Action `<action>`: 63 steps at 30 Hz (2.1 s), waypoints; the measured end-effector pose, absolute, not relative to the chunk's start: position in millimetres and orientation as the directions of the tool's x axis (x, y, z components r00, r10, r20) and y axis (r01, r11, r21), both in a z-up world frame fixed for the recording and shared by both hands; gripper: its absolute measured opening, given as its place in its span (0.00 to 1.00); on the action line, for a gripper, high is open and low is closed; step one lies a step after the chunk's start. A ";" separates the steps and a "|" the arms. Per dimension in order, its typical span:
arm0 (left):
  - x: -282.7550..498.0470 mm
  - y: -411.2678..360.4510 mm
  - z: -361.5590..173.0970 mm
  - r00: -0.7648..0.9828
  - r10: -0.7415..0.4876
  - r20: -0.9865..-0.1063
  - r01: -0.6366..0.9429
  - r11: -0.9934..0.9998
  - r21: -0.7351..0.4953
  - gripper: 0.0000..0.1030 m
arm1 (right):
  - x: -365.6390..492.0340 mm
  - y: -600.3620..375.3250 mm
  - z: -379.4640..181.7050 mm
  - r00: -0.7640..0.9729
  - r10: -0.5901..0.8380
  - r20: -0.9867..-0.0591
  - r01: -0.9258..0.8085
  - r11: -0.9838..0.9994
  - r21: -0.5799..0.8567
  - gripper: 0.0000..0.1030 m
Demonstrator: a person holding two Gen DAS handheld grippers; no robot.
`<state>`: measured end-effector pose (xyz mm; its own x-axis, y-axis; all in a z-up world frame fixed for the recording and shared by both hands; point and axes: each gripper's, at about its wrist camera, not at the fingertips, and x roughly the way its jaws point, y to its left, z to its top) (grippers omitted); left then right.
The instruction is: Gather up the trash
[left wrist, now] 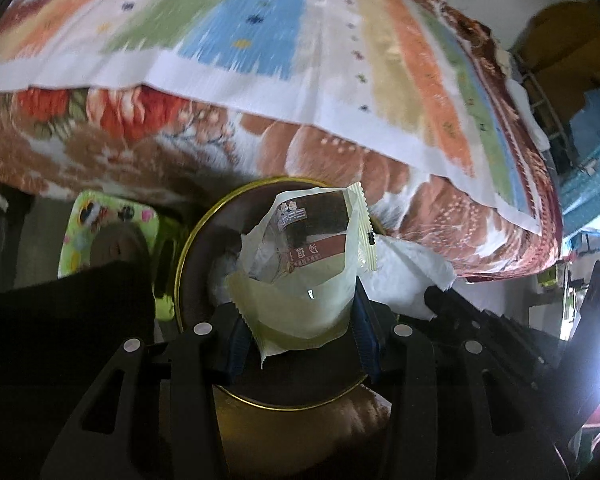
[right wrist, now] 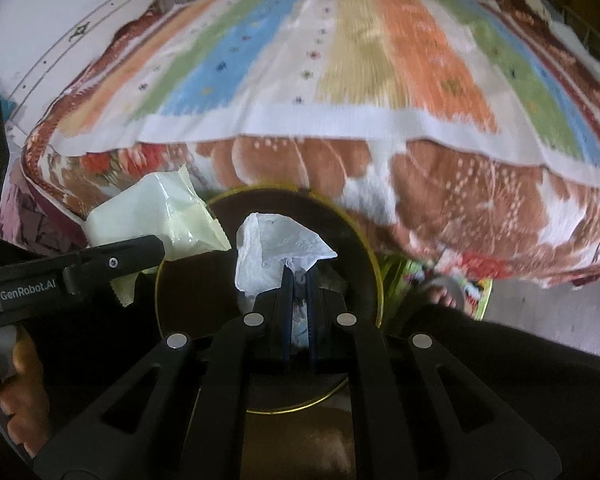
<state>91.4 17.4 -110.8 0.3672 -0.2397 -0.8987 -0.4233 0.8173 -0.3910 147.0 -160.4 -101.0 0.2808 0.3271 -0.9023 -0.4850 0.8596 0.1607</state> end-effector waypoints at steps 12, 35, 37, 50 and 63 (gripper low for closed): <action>112.5 30.7 -143.6 0.309 -0.273 -0.911 -0.497 0.770 -0.400 0.75 | 165.4 -154.6 -140.9 0.181 0.281 -0.943 -0.416 0.890 0.185 0.25; 111.9 28.2 -72.1 0.424 -0.159 -0.891 -0.332 0.889 -0.317 0.90 | 164.9 -170.6 -71.2 0.314 0.373 -0.873 -0.435 0.874 0.217 0.59; 110.2 21.4 -55.8 0.456 -0.119 -0.882 -0.286 0.919 -0.272 0.91 | 160.5 -171.6 -48.5 0.394 0.347 -0.851 -0.457 0.877 0.147 0.62; 68.3 11.0 39.9 0.670 -0.023 -0.742 -0.177 0.966 -0.190 0.94 | 106.5 -194.8 46.0 0.480 0.512 -0.713 -0.607 0.780 0.151 0.86; -18.9 -21.7 32.4 0.702 -0.091 -0.707 -0.018 0.989 -0.144 0.94 | 35.9 -230.4 46.8 0.522 0.528 -0.670 -0.605 0.783 0.144 0.91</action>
<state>-18.9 -21.7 32.4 0.7016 -0.0906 -0.7068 -0.0178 0.9893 -0.1445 35.9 -230.4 46.8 0.5224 0.5275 -0.6699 -0.6053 0.7828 0.1444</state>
